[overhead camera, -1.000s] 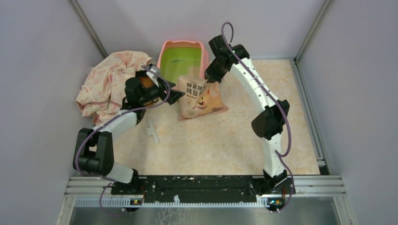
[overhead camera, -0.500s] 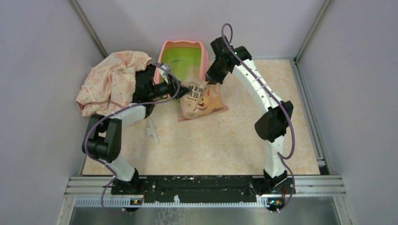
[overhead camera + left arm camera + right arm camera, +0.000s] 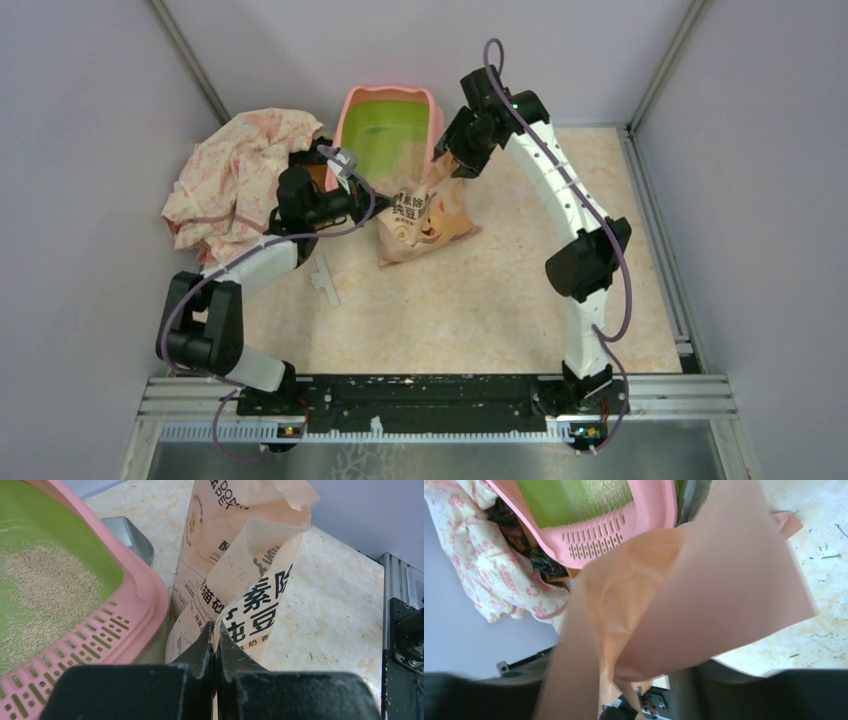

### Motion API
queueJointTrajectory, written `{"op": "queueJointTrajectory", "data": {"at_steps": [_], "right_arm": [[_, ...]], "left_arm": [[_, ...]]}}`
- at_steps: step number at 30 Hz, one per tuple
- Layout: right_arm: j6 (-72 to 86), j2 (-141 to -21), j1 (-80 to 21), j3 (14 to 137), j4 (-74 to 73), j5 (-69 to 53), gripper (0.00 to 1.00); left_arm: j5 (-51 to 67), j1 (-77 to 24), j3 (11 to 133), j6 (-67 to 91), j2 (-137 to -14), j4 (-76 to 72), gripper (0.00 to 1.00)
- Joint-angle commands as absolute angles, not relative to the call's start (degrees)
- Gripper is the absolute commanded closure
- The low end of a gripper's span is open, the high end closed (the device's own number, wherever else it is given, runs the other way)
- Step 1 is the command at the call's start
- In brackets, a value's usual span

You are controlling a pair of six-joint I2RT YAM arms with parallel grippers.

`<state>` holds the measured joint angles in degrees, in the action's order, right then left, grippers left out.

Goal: Fill the litter box with clean litter
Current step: Adjust the cat litter bag at the center of the board.

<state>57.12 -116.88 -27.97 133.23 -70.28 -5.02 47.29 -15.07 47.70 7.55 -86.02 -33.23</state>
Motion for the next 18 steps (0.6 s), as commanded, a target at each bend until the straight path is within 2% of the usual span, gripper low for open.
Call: {"op": "queueJointTrajectory", "data": {"at_steps": [1, 2, 4, 5, 9, 12, 18], "right_arm": [[56.2, -117.3, -27.8, 135.1, -69.5, -7.4, 0.59], [56.2, -117.5, -27.8, 134.9, -69.3, -7.3, 0.68], [55.8, -118.4, -27.7, 135.3, -69.5, -7.2, 0.96], [55.6, -119.0, -27.6, 135.6, -69.8, -7.1, 1.0], [55.3, -121.4, -27.0, 137.5, -71.2, -5.3, 1.0], [55.6, -122.0, -26.4, 138.4, -70.4, -4.1, 1.0], [55.7, -123.0, -25.9, 141.9, -67.8, -3.0, 1.0]], "left_arm": [[47.3, -12.7, 46.6, 5.7, -81.3, -32.0, 1.0], [47.2, -12.4, 46.4, 5.8, -80.9, -31.9, 1.0], [47.2, -11.6, 46.3, 6.1, -80.7, -31.6, 0.99], [47.2, -11.3, 46.3, 6.2, -80.6, -31.3, 0.96], [45.3, -10.5, 46.3, 6.8, -80.3, -30.6, 0.82], [43.3, -9.8, 46.8, 6.8, -80.4, -29.3, 0.77], [41.6, -8.5, 47.3, 7.9, -80.1, -28.5, 0.75]]}}
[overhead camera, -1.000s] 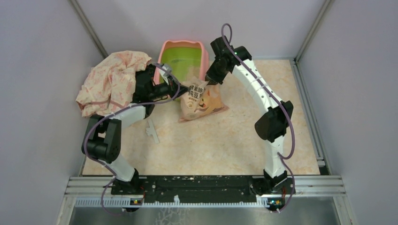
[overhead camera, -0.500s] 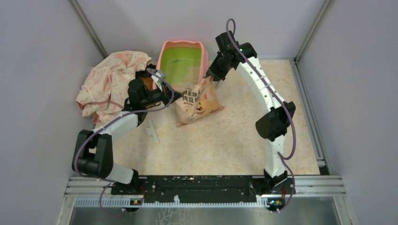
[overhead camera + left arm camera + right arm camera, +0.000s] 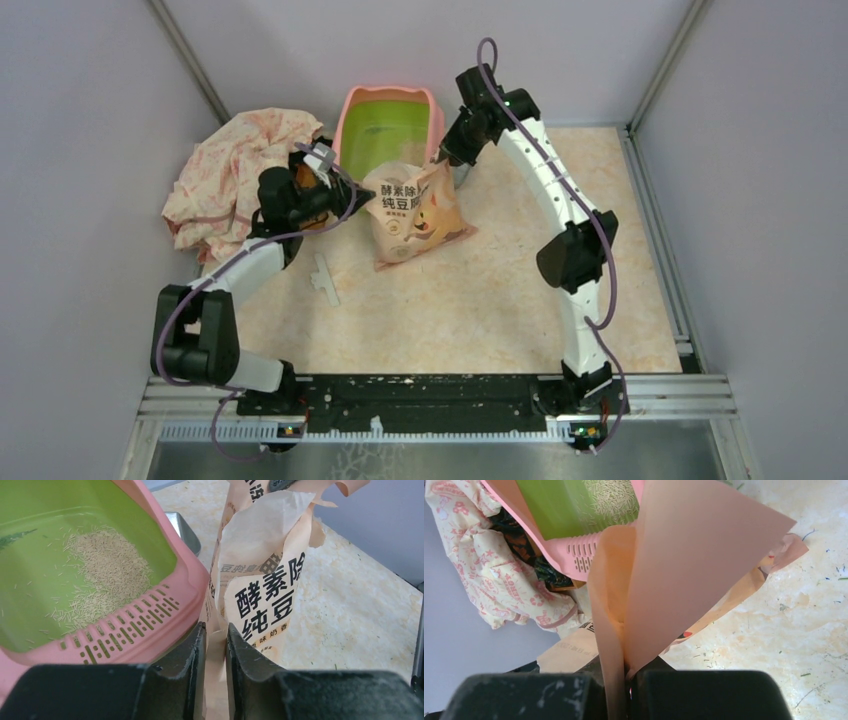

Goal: Fill the litter box with clean litter
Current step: Adjust the cat litter bag at the center of the board.

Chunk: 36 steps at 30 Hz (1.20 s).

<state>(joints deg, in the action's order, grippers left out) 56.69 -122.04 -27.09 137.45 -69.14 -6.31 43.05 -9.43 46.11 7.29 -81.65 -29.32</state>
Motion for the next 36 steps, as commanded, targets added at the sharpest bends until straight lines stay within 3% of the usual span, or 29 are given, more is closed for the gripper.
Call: {"op": "queueJointTrajectory", "data": {"at_steps": [1, 6, 11, 12, 21, 31, 33, 34, 36], "right_arm": [[55.4, -123.3, -26.0, 142.7, -67.6, -3.3, 1.0], [49.8, -120.1, -26.0, 142.7, -62.9, -4.9, 0.57], [45.0, -111.8, -26.2, 135.3, -56.0, -4.5, 0.24], [43.5, -110.5, -26.3, 134.3, -55.3, -4.8, 0.21], [31.2, -95.5, -31.4, 120.9, -49.9, -2.0, 0.22], [24.0, -81.3, -41.5, 92.1, -38.2, -10.9, 0.28], [22.4, -80.6, -43.8, 88.6, -36.4, -13.5, 0.3], [21.5, -80.7, -45.7, 87.7, -35.9, -13.7, 0.3], [21.2, -81.8, -50.4, 86.5, -34.7, -12.2, 0.3]], "left_arm": [[41.6, -8.5, 47.6, 7.9, -79.8, -27.8, 0.75], [40.9, -8.4, 48.8, 7.7, -77.9, -25.3, 0.73], [40.1, -8.3, 51.3, 5.7, -77.6, -20.2, 0.72], [39.8, -8.3, 51.3, 5.8, -77.2, -20.2, 0.72], [37.5, -8.2, 54.0, 6.8, -75.2, -17.1, 0.69], [28.5, -8.2, 64.2, 7.8, -72.7, -4.2, 0.5], [26.8, -8.2, 66.2, 8.0, -72.6, -1.3, 0.4], [26.2, -8.2, 67.1, 8.2, -72.4, -0.4, 0.2], [24.6, -8.1, 68.6, 8.8, -71.7, 3.6, 0.06]]}}
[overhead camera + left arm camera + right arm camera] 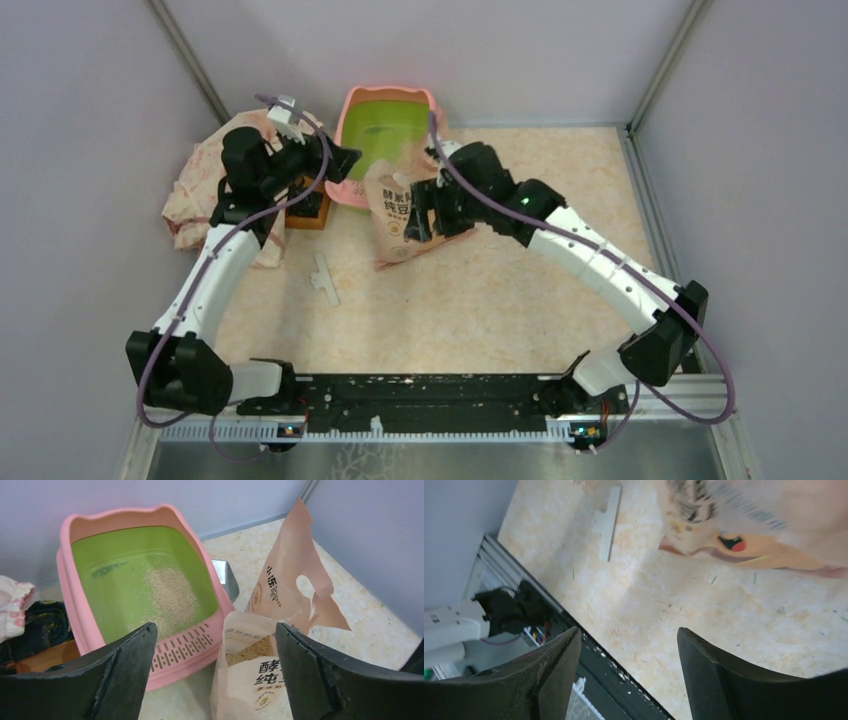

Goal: Fill the litter box with clean litter
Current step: Pick up the clamp from the center of the board.

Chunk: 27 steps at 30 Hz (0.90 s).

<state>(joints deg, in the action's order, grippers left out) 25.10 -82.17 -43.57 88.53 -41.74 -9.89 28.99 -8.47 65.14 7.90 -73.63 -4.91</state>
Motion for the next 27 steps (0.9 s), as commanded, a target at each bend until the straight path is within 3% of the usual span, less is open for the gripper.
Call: {"op": "queueJointTrajectory", "data": {"at_steps": [1, 4, 9, 16, 21, 27], "right_arm": [[21.1, -83.1, -52.4, 86.4, -34.4, -11.2, 0.28], [21.8, -87.8, -55.7, 85.2, -32.1, -9.3, 0.21], [24.5, -94.9, -56.1, 85.0, -23.9, -12.0, 0.28], [21.4, -106.1, -63.6, 92.4, -22.2, 5.0, 0.45], [19.6, -113.3, -65.5, 96.7, -19.2, 8.4, 0.45], [17.0, -125.4, -68.3, 111.1, -25.1, 16.9, 0.37]], "left_arm": [[23.6, -8.1, 69.3, 9.1, -71.2, 5.1, 0.02], [16.5, -7.9, 71.3, 11.4, -69.5, 11.7, 0.01], [-0.7, -1.8, 75.5, 24.5, -69.1, 30.0, 0.01], [7.4, 17.7, 68.1, 32.7, -70.9, 39.2, 0.01], [7.5, 22.7, 63.1, 33.7, -68.8, 38.9, 0.01], [8.8, 25.7, 61.1, 34.0, -65.6, 38.7, 0.01]]}}
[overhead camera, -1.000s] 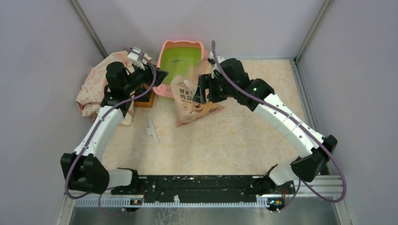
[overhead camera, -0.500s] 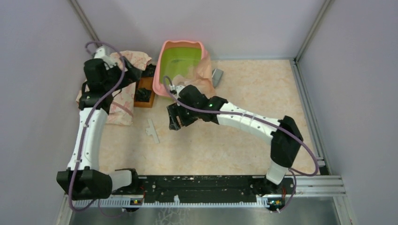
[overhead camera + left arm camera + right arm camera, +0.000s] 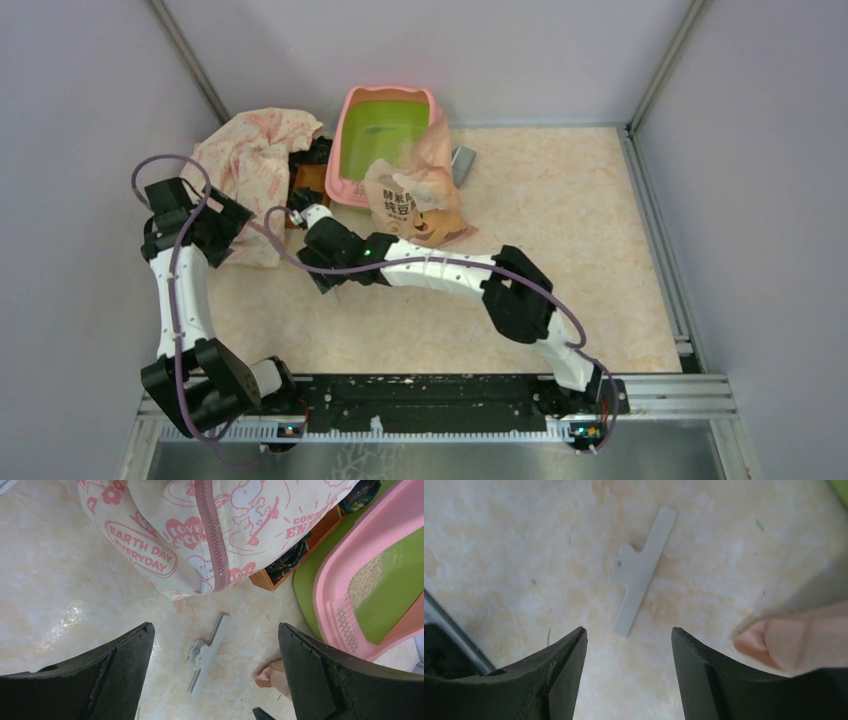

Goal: Fill the litter box with clean litter
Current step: Pick up the clamp from the center of the board.

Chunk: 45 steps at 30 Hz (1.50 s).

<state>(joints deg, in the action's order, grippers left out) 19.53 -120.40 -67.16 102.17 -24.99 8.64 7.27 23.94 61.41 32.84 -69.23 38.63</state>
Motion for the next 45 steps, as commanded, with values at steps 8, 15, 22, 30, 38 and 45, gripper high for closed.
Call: {"op": "queueJointTrajectory", "data": {"at_steps": [8, 15, 22, 30, 38, 45], "right_arm": [[17.1, -136.0, -68.5, 120.9, -28.1, 19.8, 0.36], [16.9, -141.0, -68.9, 128.5, -31.3, 20.9, 0.41], [17.2, -140.8, -70.0, 127.2, -30.8, 21.9, 0.42], [18.1, -141.0, -70.8, 127.3, -29.9, 20.7, 0.42], [18.6, -145.9, -70.8, 134.2, -33.7, 23.0, 0.43], [19.1, -148.7, -70.7, 136.5, -33.8, 23.8, 0.44]], "left_arm": [[9.5, 28.3, 61.3, 33.2, -63.6, 39.4, 0.01], [11.0, 29.6, 60.8, 32.5, -63.5, 38.9, 0.01], [12.0, 30.1, 60.5, 32.2, -63.4, 38.2, 0.01], [13.0, 30.3, 59.6, 32.3, -63.0, 37.0, 0.01], [14.0, 30.3, 59.6, 32.3, -62.6, 36.2, 0.01], [14.0, 30.3, 59.9, 31.4, -62.7, 36.2, 0.01]]}}
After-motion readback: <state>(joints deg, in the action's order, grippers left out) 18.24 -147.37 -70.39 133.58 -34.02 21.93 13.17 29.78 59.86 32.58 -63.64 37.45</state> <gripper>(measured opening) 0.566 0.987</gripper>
